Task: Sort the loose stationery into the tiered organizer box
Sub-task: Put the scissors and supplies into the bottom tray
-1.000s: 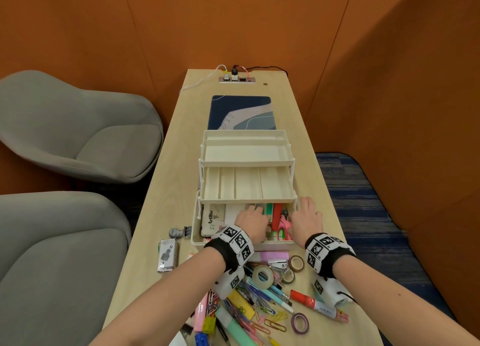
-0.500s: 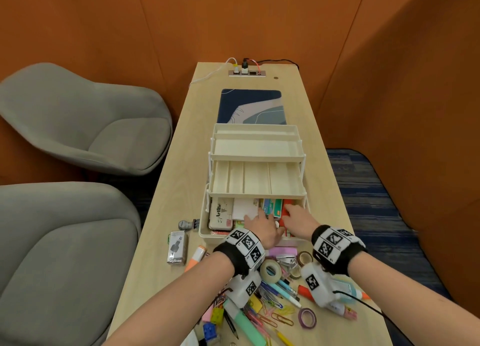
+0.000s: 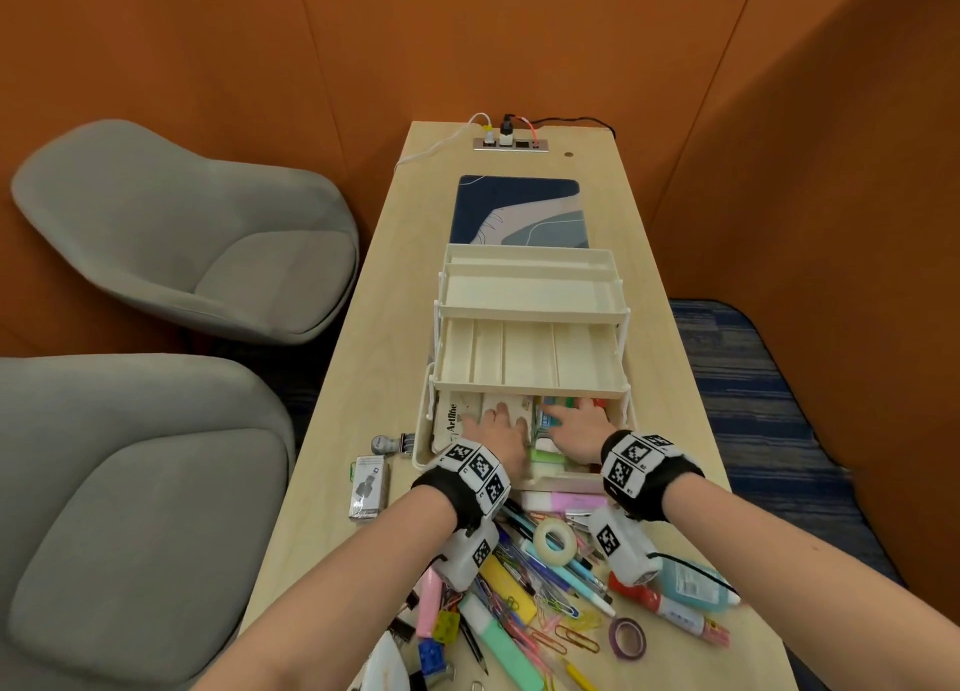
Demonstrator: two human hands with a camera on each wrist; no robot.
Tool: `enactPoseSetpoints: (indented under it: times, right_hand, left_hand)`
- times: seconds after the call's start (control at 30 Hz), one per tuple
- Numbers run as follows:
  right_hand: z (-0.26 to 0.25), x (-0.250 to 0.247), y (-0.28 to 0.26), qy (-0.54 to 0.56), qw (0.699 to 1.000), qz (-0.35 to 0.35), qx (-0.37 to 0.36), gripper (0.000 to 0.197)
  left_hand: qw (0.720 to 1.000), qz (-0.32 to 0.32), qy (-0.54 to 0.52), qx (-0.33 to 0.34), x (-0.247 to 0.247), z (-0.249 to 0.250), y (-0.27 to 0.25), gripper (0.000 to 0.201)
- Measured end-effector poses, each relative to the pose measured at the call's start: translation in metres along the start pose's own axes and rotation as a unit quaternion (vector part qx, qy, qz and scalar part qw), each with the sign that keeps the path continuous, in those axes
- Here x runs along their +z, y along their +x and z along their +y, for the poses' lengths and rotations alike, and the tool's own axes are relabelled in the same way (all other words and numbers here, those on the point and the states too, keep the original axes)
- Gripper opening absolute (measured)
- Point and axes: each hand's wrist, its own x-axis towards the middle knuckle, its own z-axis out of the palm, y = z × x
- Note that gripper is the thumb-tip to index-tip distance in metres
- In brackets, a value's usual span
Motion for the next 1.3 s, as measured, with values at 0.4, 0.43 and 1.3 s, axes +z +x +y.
enactPoseSetpoints:
  times: [0.4, 0.43, 1.3]
  right_hand:
    - [0.003, -0.005, -0.013, 0.001, 0.998, -0.020, -0.066, 0.051]
    - [0.004, -0.004, -0.012, -0.005, 0.998, -0.016, -0.068, 0.051]
    - [0.033, -0.010, -0.018, 0.359, 0.932, 0.006, 0.056, 0.038]
  left_hand:
    - [0.999, -0.040, -0.010, -0.027, -0.006, 0.001, 0.004, 0.063]
    - [0.999, -0.041, -0.009, -0.030, -0.006, 0.001, 0.005, 0.063]
    - [0.990, -0.005, 0.027, 0.135, -0.009, 0.016, 0.016, 0.053]
